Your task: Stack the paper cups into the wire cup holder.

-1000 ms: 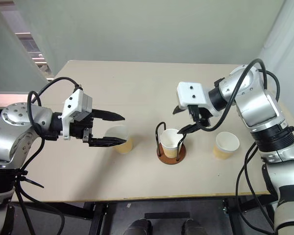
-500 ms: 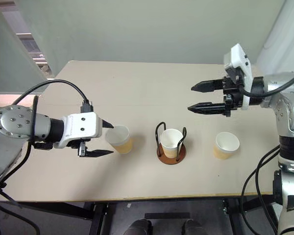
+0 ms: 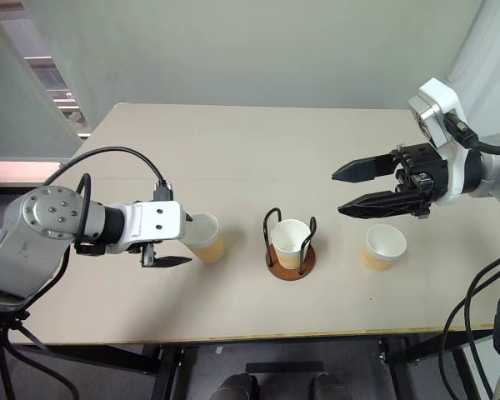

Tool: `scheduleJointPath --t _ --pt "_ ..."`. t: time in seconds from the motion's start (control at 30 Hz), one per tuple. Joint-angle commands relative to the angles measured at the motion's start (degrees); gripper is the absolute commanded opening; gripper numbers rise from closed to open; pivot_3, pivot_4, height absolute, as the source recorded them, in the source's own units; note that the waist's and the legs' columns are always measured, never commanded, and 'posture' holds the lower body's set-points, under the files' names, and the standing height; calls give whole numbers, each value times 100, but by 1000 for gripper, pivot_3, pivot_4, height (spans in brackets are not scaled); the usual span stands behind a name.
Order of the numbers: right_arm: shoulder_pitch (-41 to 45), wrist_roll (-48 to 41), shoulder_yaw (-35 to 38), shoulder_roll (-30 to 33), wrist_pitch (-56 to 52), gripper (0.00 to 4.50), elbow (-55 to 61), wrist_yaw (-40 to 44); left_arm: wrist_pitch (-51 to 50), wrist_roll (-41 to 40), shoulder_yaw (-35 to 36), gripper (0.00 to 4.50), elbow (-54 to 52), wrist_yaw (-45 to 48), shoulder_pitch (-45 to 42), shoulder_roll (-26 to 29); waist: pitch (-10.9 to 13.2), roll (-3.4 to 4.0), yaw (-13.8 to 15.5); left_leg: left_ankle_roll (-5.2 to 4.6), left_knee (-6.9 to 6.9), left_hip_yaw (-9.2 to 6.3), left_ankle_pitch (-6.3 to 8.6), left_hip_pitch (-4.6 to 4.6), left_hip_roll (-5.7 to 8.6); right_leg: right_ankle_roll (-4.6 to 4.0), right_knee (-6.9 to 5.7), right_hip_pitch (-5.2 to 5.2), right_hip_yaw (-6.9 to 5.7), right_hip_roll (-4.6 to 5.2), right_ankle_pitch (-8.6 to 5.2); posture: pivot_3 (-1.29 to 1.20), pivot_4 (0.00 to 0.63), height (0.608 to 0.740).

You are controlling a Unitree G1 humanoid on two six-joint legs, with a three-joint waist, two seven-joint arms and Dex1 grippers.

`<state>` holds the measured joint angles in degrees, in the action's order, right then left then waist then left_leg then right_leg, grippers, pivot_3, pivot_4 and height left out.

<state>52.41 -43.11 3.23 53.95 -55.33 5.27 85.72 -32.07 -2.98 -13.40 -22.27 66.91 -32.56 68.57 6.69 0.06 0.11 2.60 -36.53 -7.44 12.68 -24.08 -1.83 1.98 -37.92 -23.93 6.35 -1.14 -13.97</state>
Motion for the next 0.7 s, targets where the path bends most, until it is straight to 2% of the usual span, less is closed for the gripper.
scheduleJointPath --t 0.03,0.2,0.23,0.27,0.4,0.63,0.7 --pt "-19 -146 193 125 157 3521 140 31 258 227 -87 4193 187 87 -106 -98 0 0 0 0 0 0 0 0 0 0 0 0 0 0 0 0 150 740" --pt "-181 -181 234 171 343 3521 182 34 783 717 -479 4193 759 176 -349 -390 0 0 12 -1 -7 -4 0 0 0 4 -1 2 -1 0 2 0 150 740" --pt "-219 -185 248 182 377 3555 200 28 902 805 -553 3897 880 199 -412 -466 0 0 18 -1 -9 -4 0 -1 0 5 -2 3 -1 1 3 0 150 740" --pt "-253 -193 261 194 407 3555 211 25 1005 872 -617 3788 1001 224 -467 -544 0 0 16 -1 -10 -4 0 -1 1 10 -1 4 -1 1 6 0 150 740" --pt "-420 -119 289 281 579 3555 274 -2 1643 1082 -781 2490 1537 315 -677 -826 -1 -1 15 -2 -11 -3 1 -1 2 15 0 5 -1 1 9 0 150 740" --pt "-799 9 365 477 1155 3555 329 88 2029 707 -569 8 1683 893 -870 -1079 -1 -1 23 -4 -20 -3 2 -9 2 29 3 5 0 1 15 0 150 740" --pt "-850 -8 393 489 1256 3555 313 95 1921 503 -460 8 1591 1073 -889 -1087 -1 -1 21 -4 -21 -2 2 -9 2 32 2 6 0 1 15 0 150 740"
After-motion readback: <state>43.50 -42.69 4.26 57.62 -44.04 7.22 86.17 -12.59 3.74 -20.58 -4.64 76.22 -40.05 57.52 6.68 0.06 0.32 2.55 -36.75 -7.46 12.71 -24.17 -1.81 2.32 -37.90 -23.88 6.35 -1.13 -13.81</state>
